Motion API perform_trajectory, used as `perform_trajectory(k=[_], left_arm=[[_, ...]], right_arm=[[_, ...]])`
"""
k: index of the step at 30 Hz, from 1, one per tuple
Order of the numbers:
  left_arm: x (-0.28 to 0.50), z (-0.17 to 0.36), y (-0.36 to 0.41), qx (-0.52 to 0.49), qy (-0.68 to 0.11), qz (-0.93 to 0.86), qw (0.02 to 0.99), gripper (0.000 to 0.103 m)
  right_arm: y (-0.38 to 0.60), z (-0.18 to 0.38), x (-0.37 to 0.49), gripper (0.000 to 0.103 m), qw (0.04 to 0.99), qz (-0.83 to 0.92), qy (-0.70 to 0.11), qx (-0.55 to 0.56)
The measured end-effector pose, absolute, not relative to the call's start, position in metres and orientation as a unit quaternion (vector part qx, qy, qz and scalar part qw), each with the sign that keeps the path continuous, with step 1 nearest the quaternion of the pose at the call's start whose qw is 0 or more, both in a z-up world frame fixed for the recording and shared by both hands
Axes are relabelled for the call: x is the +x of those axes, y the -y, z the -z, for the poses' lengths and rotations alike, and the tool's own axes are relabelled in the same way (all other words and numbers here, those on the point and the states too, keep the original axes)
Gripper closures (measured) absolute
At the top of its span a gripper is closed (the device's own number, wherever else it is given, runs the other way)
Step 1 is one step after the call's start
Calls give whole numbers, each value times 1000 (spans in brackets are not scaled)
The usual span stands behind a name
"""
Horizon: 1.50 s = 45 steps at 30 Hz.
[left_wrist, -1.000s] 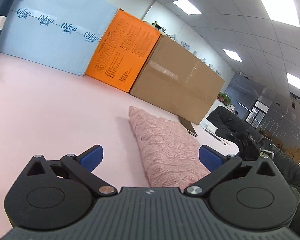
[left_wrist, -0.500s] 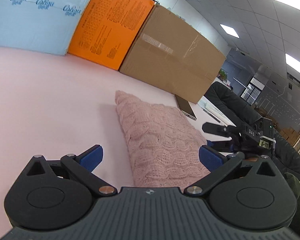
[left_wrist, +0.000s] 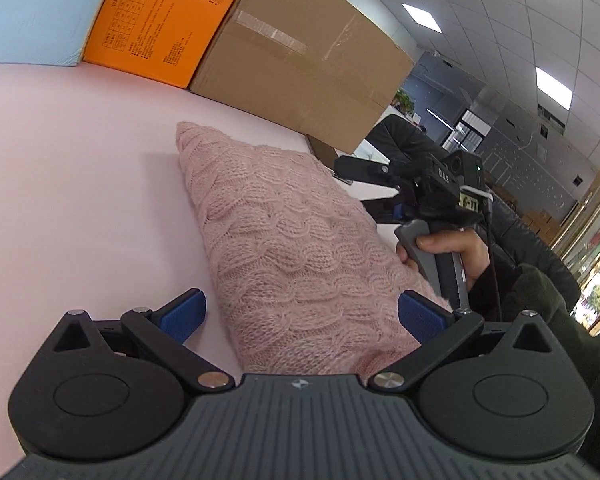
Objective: Fold clothes
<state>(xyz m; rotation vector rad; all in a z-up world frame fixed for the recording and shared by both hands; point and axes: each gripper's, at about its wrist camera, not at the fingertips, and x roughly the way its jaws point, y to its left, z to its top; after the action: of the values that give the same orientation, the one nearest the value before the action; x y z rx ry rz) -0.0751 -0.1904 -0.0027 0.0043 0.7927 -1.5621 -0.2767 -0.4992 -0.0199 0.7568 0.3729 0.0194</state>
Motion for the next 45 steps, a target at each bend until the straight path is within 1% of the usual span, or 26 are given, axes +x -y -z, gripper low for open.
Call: perform_trajectory(k=[5,9,13,16,18,27,33,36,45], left_arm=[[-90,2,195,45,-326,685,650,0],[-90,2,191,42,-326,684,651,0],[-78,4,183,1,-345,671,656,0],[-67,7,177,-52,-369,652,661,0],[-67,6,175,-61,-372,641,669,0],[-104,-3,196,45,-336,602,723,0],[-111,-3,204,60,-330,584,739,0],[-116,-4,205,73,-322,581,744,0],[-118,-5,202,69,-324,581,743,0]], right_arm=[[502,19,-273,0,910,-33,-196,364],[501,19,-275,0,908,-60,-198,364],[493,17,-274,0,911,-67,-209,350],[490,16,-274,0,911,-69,-212,346],[490,16,-274,0,911,-68,-210,348],[488,15,-270,0,913,-56,-213,343],[492,18,-271,0,913,-48,-197,354],[490,18,-270,0,915,-47,-199,348],[484,16,-267,0,920,-34,-208,331]])
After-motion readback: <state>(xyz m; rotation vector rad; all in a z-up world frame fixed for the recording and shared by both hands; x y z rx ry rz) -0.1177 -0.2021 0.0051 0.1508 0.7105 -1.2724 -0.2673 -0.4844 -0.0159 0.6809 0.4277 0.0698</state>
